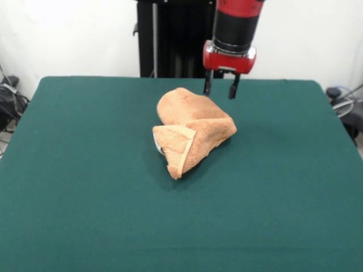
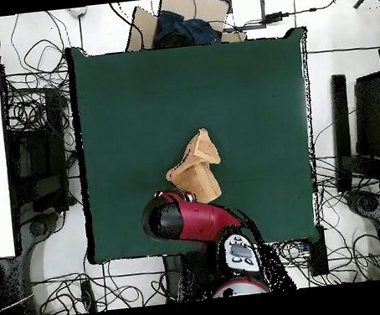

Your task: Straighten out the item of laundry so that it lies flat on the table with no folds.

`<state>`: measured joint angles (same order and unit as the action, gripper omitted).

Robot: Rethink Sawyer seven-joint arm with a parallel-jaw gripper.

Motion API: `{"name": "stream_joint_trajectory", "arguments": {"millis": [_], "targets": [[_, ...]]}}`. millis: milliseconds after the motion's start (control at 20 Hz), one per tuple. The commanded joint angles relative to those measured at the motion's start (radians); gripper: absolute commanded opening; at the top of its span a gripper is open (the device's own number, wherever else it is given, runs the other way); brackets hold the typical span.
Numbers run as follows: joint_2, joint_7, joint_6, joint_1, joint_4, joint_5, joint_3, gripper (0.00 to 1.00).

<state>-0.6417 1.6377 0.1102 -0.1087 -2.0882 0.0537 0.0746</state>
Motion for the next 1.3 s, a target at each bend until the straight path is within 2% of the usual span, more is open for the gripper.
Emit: {"name": "stream_joint_trajectory", "arguments": {"millis": [50,650,900,1050,1300], "targets": [[0.045,0.16,-0.042,0.012,0.109,0.009,-0.018,1.0],[0.047,0.195,-0.062,-0.03,0.116,0.031,-0.029,1.0],[0.034,0.29,-0.072,0.001,0.072,0.106,0.017,1.0],[0.025,0.305,-0.063,-0.014,0.047,0.134,-0.001,1.0],[0.035,0.357,-0.117,-0.012,-0.01,0.187,-0.013,1.0]]}}
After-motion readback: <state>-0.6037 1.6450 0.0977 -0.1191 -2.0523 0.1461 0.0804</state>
